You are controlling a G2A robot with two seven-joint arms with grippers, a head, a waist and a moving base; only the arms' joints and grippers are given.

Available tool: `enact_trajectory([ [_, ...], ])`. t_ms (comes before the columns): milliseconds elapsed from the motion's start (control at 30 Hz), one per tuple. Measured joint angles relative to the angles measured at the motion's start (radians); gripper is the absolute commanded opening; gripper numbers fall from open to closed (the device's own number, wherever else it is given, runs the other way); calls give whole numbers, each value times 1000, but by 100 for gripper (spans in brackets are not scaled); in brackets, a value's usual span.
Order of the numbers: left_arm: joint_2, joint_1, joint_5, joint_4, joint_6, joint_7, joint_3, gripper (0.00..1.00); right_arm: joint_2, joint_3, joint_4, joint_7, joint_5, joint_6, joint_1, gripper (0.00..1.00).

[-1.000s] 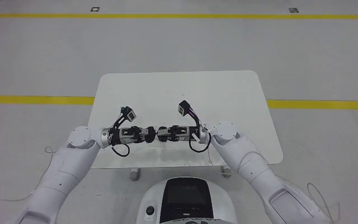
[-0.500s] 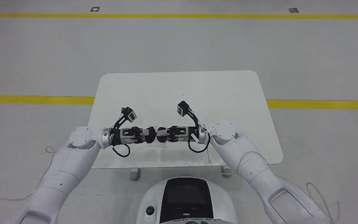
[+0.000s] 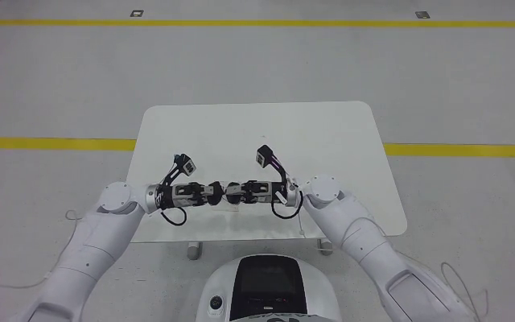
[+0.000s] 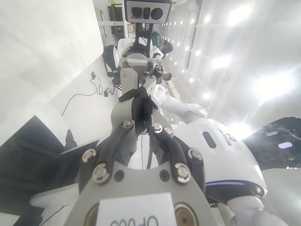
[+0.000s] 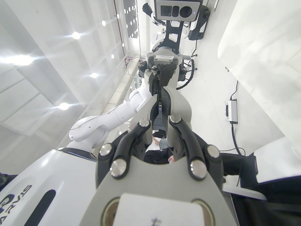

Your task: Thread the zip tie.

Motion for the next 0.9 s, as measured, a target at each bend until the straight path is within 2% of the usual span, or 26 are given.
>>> enact_trajectory([
  [433, 3, 0, 7, 3, -11, 4, -10, 0, 16, 35, 5, -28, -6, -7, -30, 100],
  [733, 3, 2, -3, -2, -14, 2, -13, 0, 17, 37, 7, -35, -8, -7, -32, 100],
  [833, 4, -6, 59, -19, -16, 70, -50, 0, 17, 37, 7, -35, -8, -7, -32, 100],
  [900, 0, 12, 89, -36, -16, 128, -99, 0, 17, 37, 7, -35, -8, -7, -32, 100],
])
